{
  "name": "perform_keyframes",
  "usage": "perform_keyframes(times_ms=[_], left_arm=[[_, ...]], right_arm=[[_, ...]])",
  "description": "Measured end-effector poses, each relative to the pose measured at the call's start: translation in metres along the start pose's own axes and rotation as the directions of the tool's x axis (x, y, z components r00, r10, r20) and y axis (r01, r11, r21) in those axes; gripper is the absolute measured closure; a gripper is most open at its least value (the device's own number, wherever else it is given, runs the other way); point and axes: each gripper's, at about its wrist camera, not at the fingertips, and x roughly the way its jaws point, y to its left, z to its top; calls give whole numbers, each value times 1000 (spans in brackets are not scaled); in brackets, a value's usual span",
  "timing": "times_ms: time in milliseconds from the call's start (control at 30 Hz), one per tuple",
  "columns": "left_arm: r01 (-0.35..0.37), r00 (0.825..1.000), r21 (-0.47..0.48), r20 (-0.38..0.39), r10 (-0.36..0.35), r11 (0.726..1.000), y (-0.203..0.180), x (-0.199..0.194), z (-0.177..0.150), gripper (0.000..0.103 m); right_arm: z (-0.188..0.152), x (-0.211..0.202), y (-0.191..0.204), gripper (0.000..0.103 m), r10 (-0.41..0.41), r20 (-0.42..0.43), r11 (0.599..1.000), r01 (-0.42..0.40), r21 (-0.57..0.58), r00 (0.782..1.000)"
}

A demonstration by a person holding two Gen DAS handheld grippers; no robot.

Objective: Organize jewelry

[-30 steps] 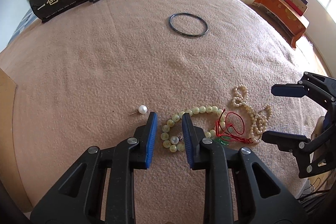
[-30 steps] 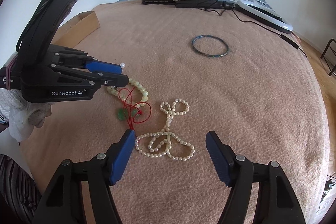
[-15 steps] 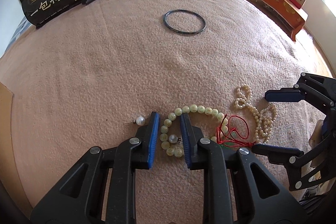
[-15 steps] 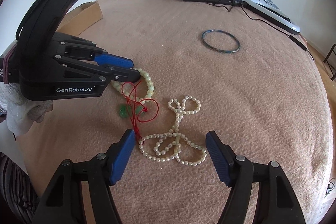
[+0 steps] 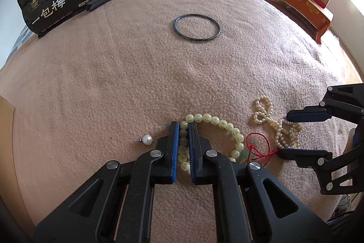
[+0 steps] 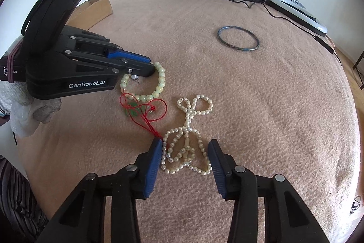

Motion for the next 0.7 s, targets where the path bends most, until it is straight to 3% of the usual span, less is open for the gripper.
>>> perform_keyframes(times_ms=[200,333,567,700], left_arm=[[3,1000,-4,-1,-3,1000,0,0,0,98],[-1,1000,-2,2,1,1000,0,-1,0,98],[11,1000,-25,11,-10,1000,1,-5,-3,98],[23,999,-51,26,-22,998,4,-10,-4,98]], right_arm=[[-1,-1,-3,58,29,1,999,-29,17,1000],[-5,0,3,62,-13,-13,998,13,-56,1000],[-5,-2,-8,95,-20,-22,999,19,-44,1000],[-5,-4,-14,98,-10,-13,1000,9,-5,1000]])
